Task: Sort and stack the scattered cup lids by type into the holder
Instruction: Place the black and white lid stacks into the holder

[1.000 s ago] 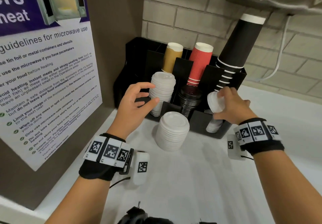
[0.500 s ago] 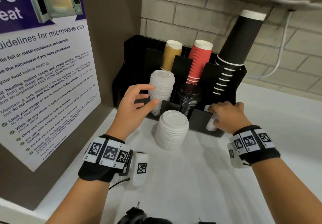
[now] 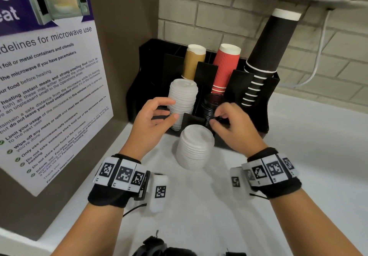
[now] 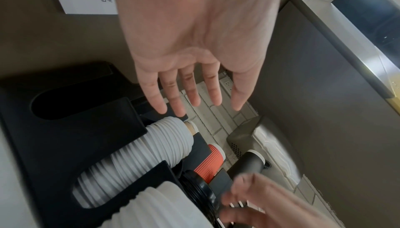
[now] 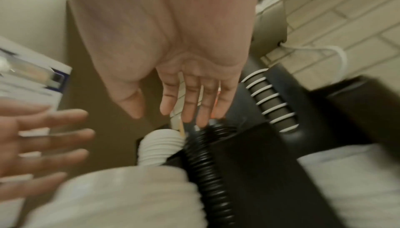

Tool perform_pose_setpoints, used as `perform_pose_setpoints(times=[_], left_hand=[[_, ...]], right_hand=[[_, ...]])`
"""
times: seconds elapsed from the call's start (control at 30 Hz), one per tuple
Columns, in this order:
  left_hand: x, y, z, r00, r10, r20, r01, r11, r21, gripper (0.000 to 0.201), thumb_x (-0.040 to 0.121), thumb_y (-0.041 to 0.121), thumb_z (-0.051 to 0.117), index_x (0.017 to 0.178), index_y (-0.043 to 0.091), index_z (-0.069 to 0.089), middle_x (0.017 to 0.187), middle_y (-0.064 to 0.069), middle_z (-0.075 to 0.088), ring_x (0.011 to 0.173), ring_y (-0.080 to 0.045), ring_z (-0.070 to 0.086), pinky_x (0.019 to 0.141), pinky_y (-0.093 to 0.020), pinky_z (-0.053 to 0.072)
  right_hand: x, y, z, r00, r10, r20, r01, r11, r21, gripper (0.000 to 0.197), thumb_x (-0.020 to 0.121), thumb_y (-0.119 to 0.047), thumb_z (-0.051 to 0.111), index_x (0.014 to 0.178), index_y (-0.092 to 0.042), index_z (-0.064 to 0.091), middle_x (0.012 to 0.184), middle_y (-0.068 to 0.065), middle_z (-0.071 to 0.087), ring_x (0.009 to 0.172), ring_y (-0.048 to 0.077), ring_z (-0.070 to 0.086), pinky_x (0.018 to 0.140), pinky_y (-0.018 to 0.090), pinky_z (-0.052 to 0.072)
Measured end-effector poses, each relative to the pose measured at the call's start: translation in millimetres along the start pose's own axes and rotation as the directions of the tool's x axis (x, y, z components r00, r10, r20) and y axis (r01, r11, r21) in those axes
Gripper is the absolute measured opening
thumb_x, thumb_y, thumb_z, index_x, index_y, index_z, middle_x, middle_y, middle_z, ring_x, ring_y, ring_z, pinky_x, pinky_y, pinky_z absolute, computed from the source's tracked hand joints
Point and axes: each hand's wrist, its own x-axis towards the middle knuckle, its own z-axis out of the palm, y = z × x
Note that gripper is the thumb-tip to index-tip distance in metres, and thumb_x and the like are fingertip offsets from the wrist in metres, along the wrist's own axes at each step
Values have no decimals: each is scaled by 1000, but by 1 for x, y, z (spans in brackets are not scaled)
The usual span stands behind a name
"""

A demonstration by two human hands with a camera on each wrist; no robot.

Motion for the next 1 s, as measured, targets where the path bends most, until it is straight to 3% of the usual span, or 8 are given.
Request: perform_pose_setpoints(times=[0.07, 0.17, 0.4, 0.63, 0.8, 0.83, 0.9, 1.0], left_hand=[[-1, -1, 0, 1000, -7, -2, 7, 1000, -1, 29, 89, 13, 68, 110, 31, 61, 123, 0, 58, 102, -9, 60, 81, -14, 46], [-3, -1, -1, 1000, -10, -9, 10, 1000, 3, 29, 89, 14, 68, 111, 29, 61, 123, 2, 58, 102, -9, 60, 81, -14, 47], [-3, -1, -2, 1000, -11, -15, 11, 1000, -4, 28, 89, 13, 68, 111, 28, 61, 124, 0, 57, 103, -11, 60, 80, -16, 47], [-3, 1, -2, 1000, -13, -14, 13, 1000, 5, 28, 89, 12, 68, 112, 27, 60, 123, 0, 57, 104, -12, 59, 82, -18, 47], [-6, 5, 1, 997, -27, 67, 26, 1000, 9, 46, 83, 14, 74, 118, 38, 55, 128, 8, 56, 112, -7, 58, 95, -31, 50], [-7, 7, 4, 991, -36, 126, 36, 999, 3, 57, 78, 22, 78, 125, 40, 51, 132, 10, 54, 117, -6, 56, 98, -30, 48], [-9, 8, 11, 974, -57, 221, 65, 997, -33, 82, 66, 34, 83, 137, 43, 41, 140, 11, 49, 125, -7, 51, 102, -28, 45], [-10, 11, 23, 962, -62, 265, 93, 990, -108, 95, 64, 31, 88, 141, 47, 34, 146, 9, 45, 128, -12, 52, 106, -33, 44]], right_hand=[[-2, -15, 12, 991, 31, 130, -37, 998, 50, 33, 80, -35, 72, 98, -16, 51, 100, 0, 51, 87, 14, 52, 73, 21, 45], [-4, -22, 28, 948, 122, 293, -118, 993, -30, 54, 68, -49, 77, 97, -23, 41, 103, -3, 44, 85, 16, 48, 71, 27, 42], [-3, -23, 45, 946, 164, 280, -158, 986, -44, 62, 60, -39, 83, 96, -24, 34, 101, -2, 37, 79, 18, 46, 59, 20, 31], [-2, -23, 42, 958, 174, 226, -179, 984, 1, 58, 61, -34, 80, 96, -21, 36, 101, 0, 39, 79, 19, 45, 68, 26, 34], [2, -30, 22, 986, 162, 23, -163, 958, 234, 49, 65, -25, 81, 95, -17, 42, 101, 5, 46, 87, 9, 43, 69, 8, 35], [2, -33, 18, 985, 171, 0, -163, 936, 313, 47, 67, -26, 81, 96, -20, 43, 102, 4, 48, 91, 11, 46, 72, 8, 37], [-1, -43, 11, 977, 212, 19, -194, 851, 489, 43, 70, -33, 77, 98, -29, 44, 104, -1, 50, 94, 17, 54, 75, 21, 47], [-7, -55, 6, 972, 219, 85, -220, 722, 655, 41, 73, -38, 68, 106, -36, 46, 109, 0, 54, 87, 10, 62, 71, 23, 52]])
